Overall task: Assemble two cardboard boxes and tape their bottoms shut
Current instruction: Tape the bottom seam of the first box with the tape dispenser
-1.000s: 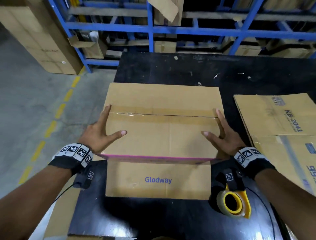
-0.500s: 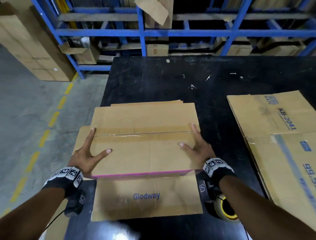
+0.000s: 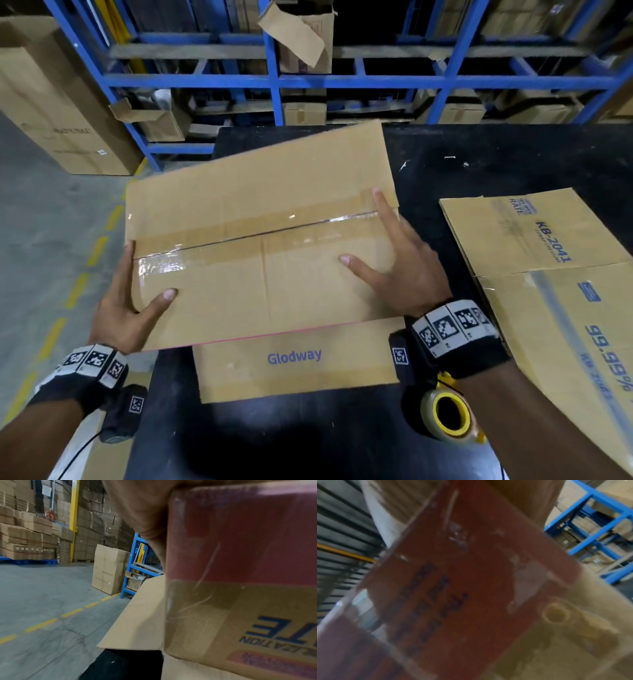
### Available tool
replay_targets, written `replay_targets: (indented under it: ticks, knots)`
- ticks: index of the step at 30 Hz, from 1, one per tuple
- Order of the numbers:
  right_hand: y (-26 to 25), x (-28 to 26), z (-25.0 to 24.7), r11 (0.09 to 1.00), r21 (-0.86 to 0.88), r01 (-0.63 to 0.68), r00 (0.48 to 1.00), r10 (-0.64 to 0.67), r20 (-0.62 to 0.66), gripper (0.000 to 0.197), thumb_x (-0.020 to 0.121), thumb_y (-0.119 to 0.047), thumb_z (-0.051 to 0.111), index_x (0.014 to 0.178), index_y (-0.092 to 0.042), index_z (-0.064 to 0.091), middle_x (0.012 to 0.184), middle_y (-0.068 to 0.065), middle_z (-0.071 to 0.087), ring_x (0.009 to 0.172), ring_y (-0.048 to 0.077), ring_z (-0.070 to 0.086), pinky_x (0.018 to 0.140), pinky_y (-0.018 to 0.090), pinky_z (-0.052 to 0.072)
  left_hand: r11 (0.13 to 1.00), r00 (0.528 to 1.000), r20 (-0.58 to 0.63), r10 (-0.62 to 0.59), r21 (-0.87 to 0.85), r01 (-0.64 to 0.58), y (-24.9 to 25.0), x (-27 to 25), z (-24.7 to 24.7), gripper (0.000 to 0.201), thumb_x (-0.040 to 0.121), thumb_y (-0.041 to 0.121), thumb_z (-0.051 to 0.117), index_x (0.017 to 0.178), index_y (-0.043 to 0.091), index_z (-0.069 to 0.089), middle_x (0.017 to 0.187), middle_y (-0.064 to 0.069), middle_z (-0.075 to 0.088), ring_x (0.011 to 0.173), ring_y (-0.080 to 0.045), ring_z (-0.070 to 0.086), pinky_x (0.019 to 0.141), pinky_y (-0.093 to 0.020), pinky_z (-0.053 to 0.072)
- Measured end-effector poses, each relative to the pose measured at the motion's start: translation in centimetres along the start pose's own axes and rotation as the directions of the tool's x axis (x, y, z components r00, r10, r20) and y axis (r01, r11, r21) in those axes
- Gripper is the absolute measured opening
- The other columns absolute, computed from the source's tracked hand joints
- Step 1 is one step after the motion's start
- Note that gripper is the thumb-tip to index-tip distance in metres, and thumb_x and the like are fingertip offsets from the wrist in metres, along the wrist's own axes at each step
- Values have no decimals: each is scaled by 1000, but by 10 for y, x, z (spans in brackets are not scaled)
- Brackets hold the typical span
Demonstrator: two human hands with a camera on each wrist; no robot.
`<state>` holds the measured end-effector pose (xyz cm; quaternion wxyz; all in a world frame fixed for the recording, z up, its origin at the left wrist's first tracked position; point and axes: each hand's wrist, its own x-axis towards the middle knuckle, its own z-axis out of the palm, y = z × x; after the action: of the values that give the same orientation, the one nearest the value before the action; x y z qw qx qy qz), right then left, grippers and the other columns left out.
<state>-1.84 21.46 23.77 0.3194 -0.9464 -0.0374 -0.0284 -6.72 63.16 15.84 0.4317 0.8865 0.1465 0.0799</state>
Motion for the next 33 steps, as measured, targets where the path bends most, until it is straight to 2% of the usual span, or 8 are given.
replay_targets:
  ticks: [3,6,9,12,16,24,30,33]
  knots:
    - [-16,-4,-15,998,-13,60,996,-61,-69,104,79,-66,70,155,-53,0,151,0,42,131,28,48,94,47,47,998,997,-55,46,-47,-49,9,-3,-5,105,66,71,66,156,60,13,129,60,40,139,-14,46,116,-48,39]
    - [-11,-7,-14,999,25,44,997,-42,-71,102,79,-65,69,154,-56,1,156,-6,40,136,27,47,103,49,44,998,997,-44,56,-19,-57,12,-2,-9,106,65,75,66,155,62,12,125,65,34,139,-11,43,117,-49,38]
    - [6,-3,-7,996,32,-80,997,80,5,99,78,-69,67,149,-64,-2,159,-12,37,140,33,42,110,49,36,998,999,40,6,58,-8,13,4,-8,105,63,83,65,151,68,12,146,37,40,143,-22,45,118,-52,37]
    - [27,1,5,980,6,-199,973,197,117,96,78,-74,62,145,-69,-6,159,-6,38,141,44,37,113,52,33,986,992,106,-76,154,59,16,2,-1,105,66,87,67,152,67,10,154,8,51,139,-30,51,115,-48,41]
    - [46,3,27,971,35,-235,953,224,204,96,81,-70,62,149,-63,-7,159,-3,39,140,46,38,115,56,29,976,990,109,-93,206,69,15,-3,3,100,74,77,70,153,64,9,155,3,51,140,-32,50,115,-47,41]
    - [48,-23,98,949,158,-273,935,223,275,95,82,-63,64,147,-65,-5,157,-4,42,135,37,48,113,44,37,903,981,116,-157,419,95,-21,-10,-21,101,72,87,61,150,69,-1,160,0,44,137,-44,52,109,-56,46]
    - [53,-33,121,940,191,-283,918,208,339,97,78,-67,65,144,-71,-7,161,-11,34,140,32,44,113,44,36,902,963,101,-250,386,193,-49,-29,-7,100,73,84,63,150,71,0,156,-3,51,130,-44,57,110,-53,47]
    - [52,-28,117,946,175,-273,922,205,330,96,78,-67,63,144,-70,-6,158,-8,39,138,33,46,113,45,38,903,962,82,-260,374,212,-47,-24,-7,102,64,93,57,147,73,1,153,-3,54,129,-42,59,108,-54,48]
